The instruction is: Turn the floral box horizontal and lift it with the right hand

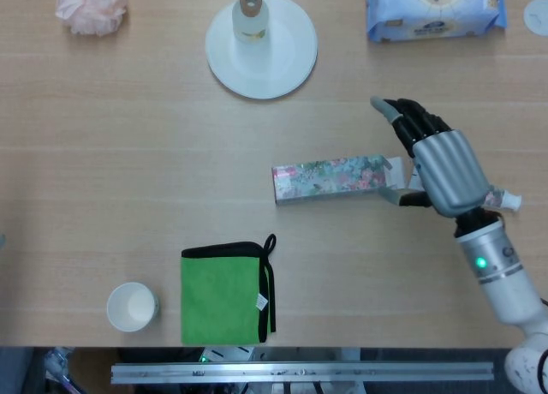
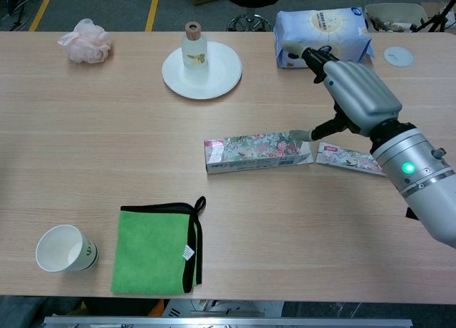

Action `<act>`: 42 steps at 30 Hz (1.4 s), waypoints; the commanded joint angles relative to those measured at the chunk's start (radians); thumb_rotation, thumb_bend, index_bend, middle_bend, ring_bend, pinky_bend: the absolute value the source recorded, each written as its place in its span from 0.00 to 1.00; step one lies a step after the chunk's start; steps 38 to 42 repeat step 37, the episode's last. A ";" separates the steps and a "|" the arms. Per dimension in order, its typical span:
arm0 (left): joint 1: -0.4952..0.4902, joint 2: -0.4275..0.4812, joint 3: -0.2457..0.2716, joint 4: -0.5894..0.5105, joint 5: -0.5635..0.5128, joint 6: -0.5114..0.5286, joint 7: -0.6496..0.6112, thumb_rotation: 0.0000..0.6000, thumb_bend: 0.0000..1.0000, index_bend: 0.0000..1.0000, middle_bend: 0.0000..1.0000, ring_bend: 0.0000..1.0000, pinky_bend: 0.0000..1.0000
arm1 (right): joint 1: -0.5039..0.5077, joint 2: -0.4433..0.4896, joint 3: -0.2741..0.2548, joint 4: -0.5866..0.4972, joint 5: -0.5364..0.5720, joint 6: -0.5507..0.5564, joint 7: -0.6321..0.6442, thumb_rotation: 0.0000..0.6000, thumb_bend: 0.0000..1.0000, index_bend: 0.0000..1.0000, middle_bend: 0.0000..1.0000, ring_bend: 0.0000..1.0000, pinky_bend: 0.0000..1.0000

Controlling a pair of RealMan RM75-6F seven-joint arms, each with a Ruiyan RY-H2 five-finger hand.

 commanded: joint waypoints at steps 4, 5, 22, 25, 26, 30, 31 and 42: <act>-0.015 0.018 -0.006 -0.046 0.018 0.003 0.037 1.00 0.09 0.14 0.15 0.21 0.40 | -0.045 0.285 -0.089 -0.193 -0.056 0.001 -0.136 1.00 0.00 0.15 0.20 0.13 0.29; -0.018 0.021 -0.006 -0.057 0.022 0.003 0.044 1.00 0.09 0.14 0.15 0.21 0.40 | -0.053 0.319 -0.100 -0.209 -0.067 0.007 -0.144 1.00 0.00 0.16 0.20 0.13 0.29; 0.006 0.123 0.013 -0.253 0.103 0.088 0.161 1.00 0.09 0.15 0.15 0.21 0.40 | -0.333 0.738 -0.315 -0.203 -0.341 0.309 0.017 1.00 0.00 0.24 0.25 0.13 0.29; 0.015 0.117 0.016 -0.250 0.126 0.113 0.201 1.00 0.09 0.15 0.15 0.21 0.40 | -0.365 0.732 -0.317 -0.165 -0.369 0.350 0.039 1.00 0.00 0.25 0.25 0.13 0.29; 0.017 0.113 0.016 -0.248 0.131 0.119 0.209 1.00 0.09 0.15 0.15 0.21 0.40 | -0.373 0.727 -0.315 -0.156 -0.374 0.361 0.050 1.00 0.00 0.25 0.25 0.13 0.29; 0.024 0.098 0.013 -0.245 0.134 0.136 0.219 1.00 0.09 0.15 0.15 0.21 0.40 | -0.403 0.698 -0.302 -0.117 -0.386 0.402 0.090 1.00 0.00 0.27 0.26 0.13 0.29; 0.024 0.097 0.011 -0.245 0.131 0.136 0.218 1.00 0.09 0.16 0.15 0.21 0.40 | -0.408 0.691 -0.299 -0.109 -0.386 0.406 0.103 1.00 0.00 0.27 0.26 0.14 0.29; 0.020 0.089 0.005 -0.238 0.117 0.125 0.212 1.00 0.09 0.16 0.15 0.21 0.40 | -0.423 0.668 -0.281 -0.084 -0.382 0.406 0.137 1.00 0.00 0.27 0.27 0.14 0.29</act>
